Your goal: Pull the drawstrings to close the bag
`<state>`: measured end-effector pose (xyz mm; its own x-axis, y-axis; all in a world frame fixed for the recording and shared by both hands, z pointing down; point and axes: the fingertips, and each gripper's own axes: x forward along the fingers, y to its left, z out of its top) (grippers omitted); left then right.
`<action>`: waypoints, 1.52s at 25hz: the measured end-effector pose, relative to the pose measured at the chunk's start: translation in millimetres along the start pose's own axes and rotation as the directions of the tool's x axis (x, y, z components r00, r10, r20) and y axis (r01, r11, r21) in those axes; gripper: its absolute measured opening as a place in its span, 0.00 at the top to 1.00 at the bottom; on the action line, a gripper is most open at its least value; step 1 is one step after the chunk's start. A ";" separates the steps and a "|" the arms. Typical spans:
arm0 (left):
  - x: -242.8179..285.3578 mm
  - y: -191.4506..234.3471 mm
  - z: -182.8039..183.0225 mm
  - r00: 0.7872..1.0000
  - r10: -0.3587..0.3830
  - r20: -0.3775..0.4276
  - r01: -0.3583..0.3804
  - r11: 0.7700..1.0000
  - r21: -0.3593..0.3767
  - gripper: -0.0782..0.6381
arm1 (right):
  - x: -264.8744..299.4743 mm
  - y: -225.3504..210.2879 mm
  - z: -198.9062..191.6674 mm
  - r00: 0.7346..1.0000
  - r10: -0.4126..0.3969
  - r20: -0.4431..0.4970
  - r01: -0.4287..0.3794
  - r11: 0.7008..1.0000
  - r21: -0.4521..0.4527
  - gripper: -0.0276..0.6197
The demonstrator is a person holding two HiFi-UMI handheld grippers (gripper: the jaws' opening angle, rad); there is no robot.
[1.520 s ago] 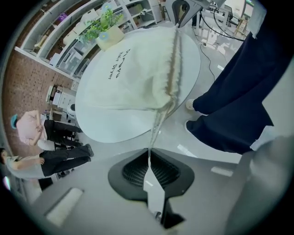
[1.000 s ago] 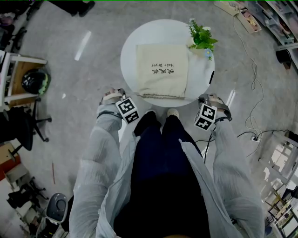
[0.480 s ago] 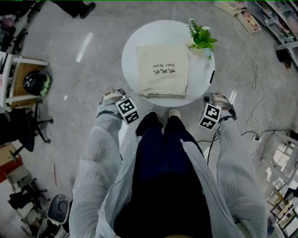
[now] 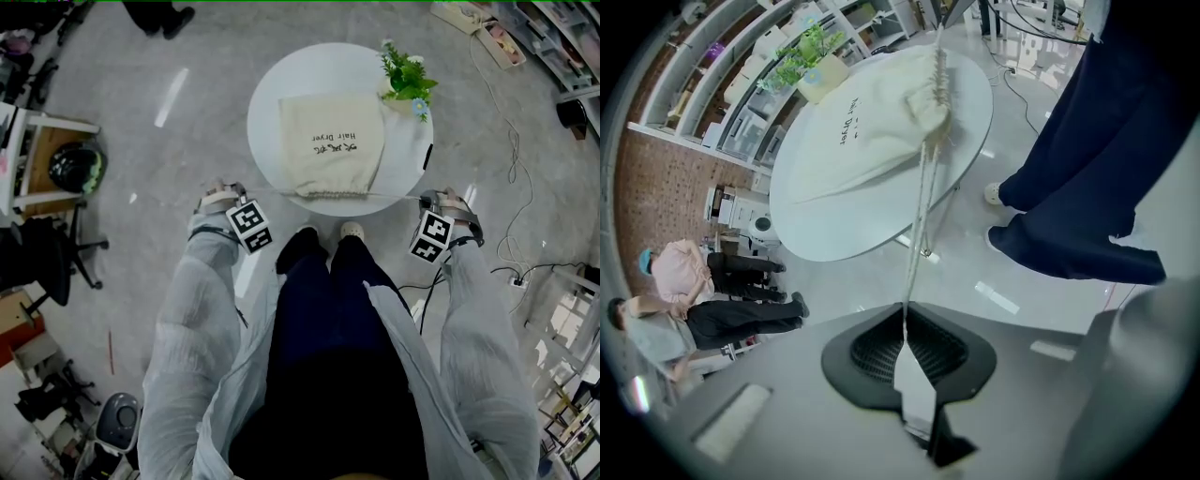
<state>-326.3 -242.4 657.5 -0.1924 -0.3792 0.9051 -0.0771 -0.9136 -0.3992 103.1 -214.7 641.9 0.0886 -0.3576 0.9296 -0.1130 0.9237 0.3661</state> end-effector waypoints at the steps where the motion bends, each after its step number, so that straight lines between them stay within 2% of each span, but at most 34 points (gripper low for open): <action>1: -0.2 0.2 -1.8 1.000 0.007 -0.003 -0.007 1.000 0.001 0.85 | 0.0 0.1 -2.0 1.000 0.000 -0.005 0.000 1.000 0.004 0.94; 4: -0.9 1.9 -5.9 0.999 0.031 -0.011 -0.031 0.999 -0.005 0.85 | -0.6 -1.0 -7.1 1.000 -0.013 -0.017 0.013 1.000 -0.012 0.94; 8: 1.9 -1.2 -14.0 0.999 0.024 -0.036 -0.024 1.000 0.009 0.85 | 0.2 -1.5 -14.4 0.999 -0.012 -0.047 0.012 1.000 -0.005 0.94; 11: 0.7 2.8 -13.0 0.999 0.039 -0.034 -0.040 0.999 -0.033 0.85 | 0.6 -0.7 -21.3 0.997 -0.001 -0.072 0.002 1.000 0.020 0.94; 15: 3.7 0.9 -20.5 0.998 0.026 -0.058 -0.029 0.999 -0.039 0.85 | 0.2 -1.3 -29.8 0.995 -0.016 -0.103 0.017 1.000 0.005 0.94; 17: 3.4 5.4 -21.4 0.998 0.047 -0.047 -0.050 0.996 -0.068 0.85 | -0.4 -2.3 -36.3 0.993 -0.017 -0.114 0.020 1.000 0.018 0.94; 20: 3.3 7.1 -22.4 0.998 0.058 -0.034 -0.061 0.996 -0.071 0.85 | -2.1 -3.4 -45.7 0.992 -0.019 -0.121 0.023 0.999 0.035 0.94; 26: 8.1 8.0 -20.7 0.998 0.037 -0.056 -0.042 0.995 -0.089 0.85 | 1.9 2.3 -47.3 0.992 0.008 -0.128 -0.001 0.998 0.057 0.94; 32: 13.8 10.3 -22.8 0.995 0.004 -0.097 -0.014 0.995 -0.099 0.85 | 1.4 -2.1 -42.1 0.990 -0.004 -0.141 0.006 1.000 0.018 0.94; 38: 12.4 2.8 -21.2 0.996 -0.071 -0.054 0.061 0.983 -0.173 0.85 | -4.0 -2.8 -36.6 0.992 0.036 -0.119 -0.022 0.993 0.118 0.94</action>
<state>-349.6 -246.6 664.6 -0.2388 -0.3050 0.9219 -0.2569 -0.8957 -0.3629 139.2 -210.7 635.6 0.2011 -0.3049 0.9309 -0.2311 0.9087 0.3476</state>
